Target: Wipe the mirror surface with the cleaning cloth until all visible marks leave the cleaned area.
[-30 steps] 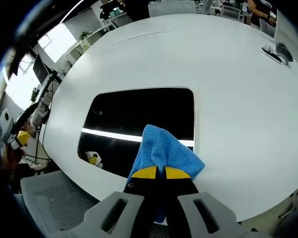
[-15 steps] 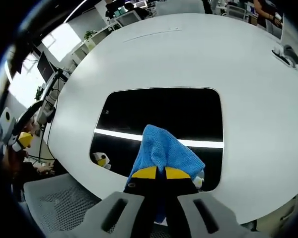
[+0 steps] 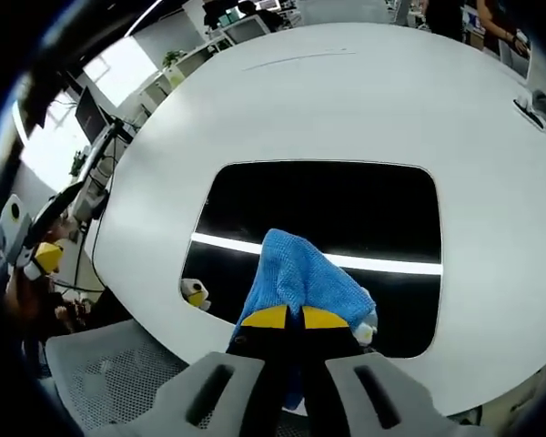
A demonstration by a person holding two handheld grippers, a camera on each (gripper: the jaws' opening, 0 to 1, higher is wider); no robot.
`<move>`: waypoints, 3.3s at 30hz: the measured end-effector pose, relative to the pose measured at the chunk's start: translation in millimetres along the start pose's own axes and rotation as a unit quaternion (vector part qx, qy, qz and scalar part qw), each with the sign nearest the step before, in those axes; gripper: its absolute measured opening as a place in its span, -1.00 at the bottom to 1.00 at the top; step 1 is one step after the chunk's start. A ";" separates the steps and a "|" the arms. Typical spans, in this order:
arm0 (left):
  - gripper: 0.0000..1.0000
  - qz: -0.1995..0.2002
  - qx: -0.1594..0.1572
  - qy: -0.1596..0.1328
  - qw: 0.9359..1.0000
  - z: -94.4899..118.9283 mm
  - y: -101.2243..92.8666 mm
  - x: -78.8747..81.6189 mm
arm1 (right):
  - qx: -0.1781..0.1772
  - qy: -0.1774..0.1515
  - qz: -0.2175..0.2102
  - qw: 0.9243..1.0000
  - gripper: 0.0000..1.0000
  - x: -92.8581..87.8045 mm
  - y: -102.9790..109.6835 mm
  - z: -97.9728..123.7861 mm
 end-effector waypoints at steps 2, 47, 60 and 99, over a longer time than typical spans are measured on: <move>0.98 -0.002 0.001 0.001 1.000 0.3 0.4 -0.9 | 0.006 0.003 0.001 1.000 -1.00 0.3 3.1 -2.5; 0.98 0.000 -0.010 0.014 1.000 -1.6 3.7 -19.4 | 0.035 0.033 0.071 0.996 -1.00 18.7 61.7 -43.7; 0.98 0.000 -0.004 0.016 1.000 3.9 11.6 -25.2 | 0.024 0.043 0.064 0.997 -1.00 20.5 65.0 -47.0; 0.98 0.013 -0.002 0.023 1.000 -4.3 14.1 -30.9 | 0.030 0.030 0.067 0.997 -1.00 49.4 61.4 -59.4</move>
Point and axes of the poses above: the point that each gripper's makers call its tool centre point, and the gripper's own axes: z roughly backward along the fingers, y roughly to its left, x roughly out of its top, the point moved 3 cm from there along z, roughly backward along the fingers, and after that the axes turned 12 degrees about x, right-handed, at the moved point
